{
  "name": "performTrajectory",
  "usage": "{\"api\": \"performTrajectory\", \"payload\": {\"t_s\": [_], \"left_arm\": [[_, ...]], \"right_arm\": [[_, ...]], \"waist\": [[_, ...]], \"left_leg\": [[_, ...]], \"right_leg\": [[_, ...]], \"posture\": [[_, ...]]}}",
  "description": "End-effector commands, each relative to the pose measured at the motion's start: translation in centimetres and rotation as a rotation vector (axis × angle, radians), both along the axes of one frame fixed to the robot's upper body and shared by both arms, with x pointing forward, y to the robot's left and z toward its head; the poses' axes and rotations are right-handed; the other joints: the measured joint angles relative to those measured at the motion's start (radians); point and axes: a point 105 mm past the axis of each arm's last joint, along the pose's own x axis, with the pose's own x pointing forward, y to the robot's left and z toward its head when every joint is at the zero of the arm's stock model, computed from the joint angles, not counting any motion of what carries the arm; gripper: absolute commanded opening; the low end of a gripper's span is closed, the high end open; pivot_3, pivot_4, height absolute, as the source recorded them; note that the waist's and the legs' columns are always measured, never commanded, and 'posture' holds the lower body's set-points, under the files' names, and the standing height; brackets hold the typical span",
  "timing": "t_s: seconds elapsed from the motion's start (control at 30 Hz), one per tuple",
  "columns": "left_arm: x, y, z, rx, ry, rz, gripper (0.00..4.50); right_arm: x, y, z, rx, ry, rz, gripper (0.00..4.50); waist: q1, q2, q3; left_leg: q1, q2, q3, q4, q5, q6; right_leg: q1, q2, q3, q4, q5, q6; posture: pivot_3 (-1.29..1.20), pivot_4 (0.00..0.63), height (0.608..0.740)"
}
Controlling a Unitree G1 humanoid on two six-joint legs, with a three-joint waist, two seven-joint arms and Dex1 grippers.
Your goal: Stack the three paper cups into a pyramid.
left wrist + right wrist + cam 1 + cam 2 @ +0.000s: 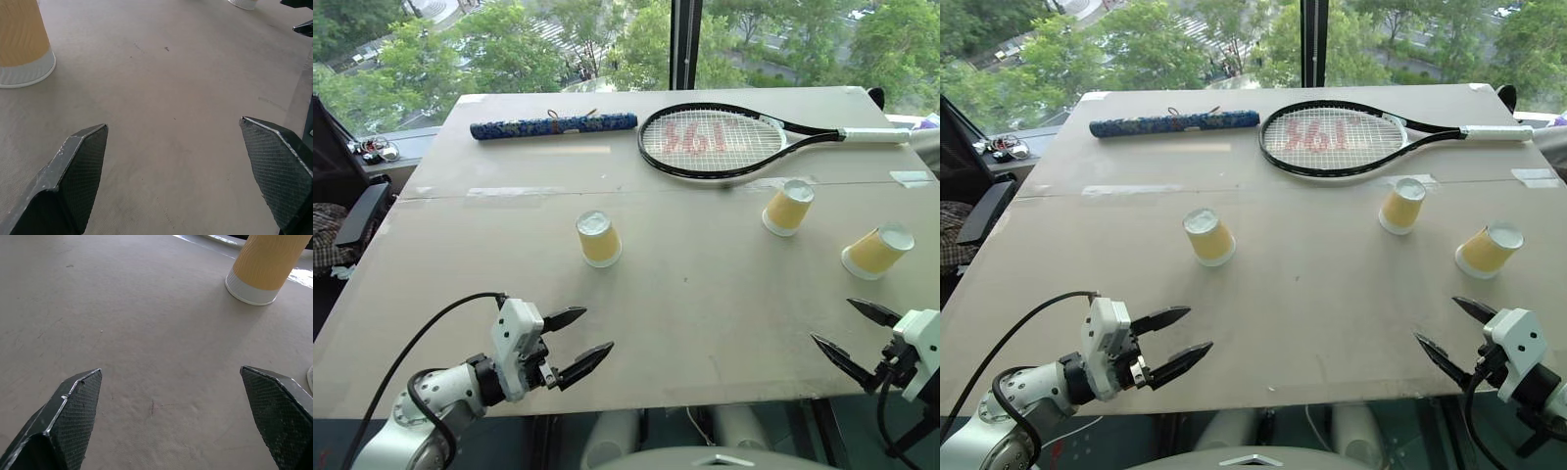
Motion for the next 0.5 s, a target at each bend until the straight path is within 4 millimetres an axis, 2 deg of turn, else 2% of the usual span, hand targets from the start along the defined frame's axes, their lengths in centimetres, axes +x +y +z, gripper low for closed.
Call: {"api": "performTrajectory", "payload": {"t_s": [0.03,0.13,0.23,0.37,0.5], "left_arm": [[0.6,0.2,0.9,-0.010,-0.060,-0.003,4.42],[1.8,-0.1,2.0,-0.064,-0.108,0.016,4.42],[2.1,-0.8,3.2,-0.084,-0.153,-0.015,4.42],[1.1,-3.1,5.5,-0.072,-0.231,-0.196,4.42],[0.1,-4.4,6.3,-0.059,-0.248,-0.317,4.42]], "right_arm": [[1.2,0.9,1.4,0.007,-0.078,-0.005,4.50],[3.6,3.2,3.3,0.031,-0.200,-0.042,4.50],[5.1,3.2,4.5,0.028,-0.266,-0.126,4.50],[7.1,0.5,6.6,-0.005,-0.373,-0.351,4.50],[7.2,-2.1,7.5,-0.042,-0.438,-0.532,4.50]], "waist": [[0.001,0.000,0.000],[-0.002,0.000,0.001],[-0.002,0.001,0.000],[0.002,0.000,0.001],[0.005,0.001,0.000]], "left_leg": [[0.000,0.000,0.000,0.000,0.000,0.000],[0.001,0.000,0.000,-0.002,0.000,0.000],[0.002,0.000,0.000,-0.003,0.000,-0.001],[0.000,-0.001,0.000,-0.003,0.003,-0.005],[0.000,-0.001,0.000,-0.007,0.003,-0.005]], "right_leg": [[0.000,0.000,0.000,0.000,0.000,0.000],[0.000,0.000,0.000,-0.001,0.000,0.000],[0.000,0.000,0.001,0.000,0.000,0.000],[-0.002,0.000,0.000,-0.001,0.000,0.000],[-0.003,-0.001,0.000,-0.003,0.000,0.000]], "posture": [[0.00,0.150,0.740],[0.00,0.150,0.740],[0.00,0.150,0.740],[0.00,0.150,0.740],[0.00,0.150,0.740]]}}
